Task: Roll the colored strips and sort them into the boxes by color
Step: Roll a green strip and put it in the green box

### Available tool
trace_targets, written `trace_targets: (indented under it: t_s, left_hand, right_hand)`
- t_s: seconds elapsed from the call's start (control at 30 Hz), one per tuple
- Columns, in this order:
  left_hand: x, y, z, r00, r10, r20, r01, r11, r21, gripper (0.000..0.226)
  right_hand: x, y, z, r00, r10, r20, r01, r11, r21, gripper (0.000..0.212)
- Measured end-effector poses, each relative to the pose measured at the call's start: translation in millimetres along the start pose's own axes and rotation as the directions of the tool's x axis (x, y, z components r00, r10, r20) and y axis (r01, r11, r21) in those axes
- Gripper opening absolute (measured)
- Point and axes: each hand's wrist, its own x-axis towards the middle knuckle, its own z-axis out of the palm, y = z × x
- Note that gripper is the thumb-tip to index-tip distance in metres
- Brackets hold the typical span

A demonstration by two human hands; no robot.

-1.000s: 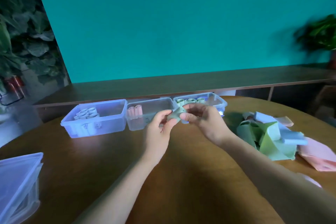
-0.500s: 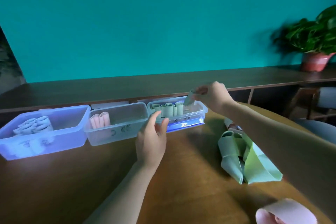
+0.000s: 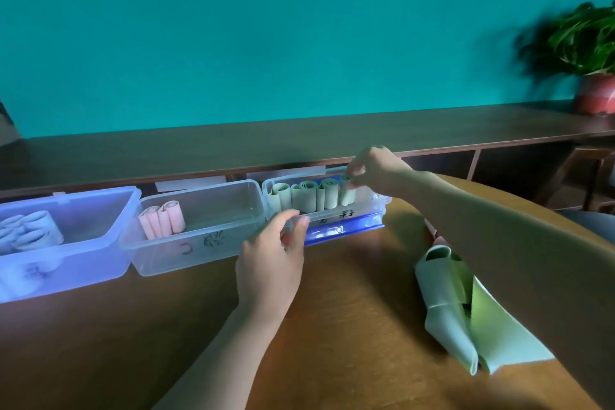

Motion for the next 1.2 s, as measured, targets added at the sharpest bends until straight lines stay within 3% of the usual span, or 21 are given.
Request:
trace_targets:
  t_s: [0.4,0.67,1.2]
  left_hand:
    - [0,0,1,0.998,0.044,0.05,-0.043,0.999,-0.003,0.044]
    - [0,-3,1,0.997,0.039,0.068,-0.038,0.999,-0.016,0.045]
    - [-1,-2,-1,0.997,0.006,0.08,-0.002,0.999,-0.049,0.049]
  right_hand:
    - [4,-7,5,0.997,0.004,-0.076,-0.014,0.992,-0.128,0.033]
    - [0,-8,-4,1.0,0.0,-0.015,-0.001,0.998,-0.066,0.052]
    - [-26,-9,-24,0.993,-0.061,-0.106,0.069,0.994,0.081,0.026]
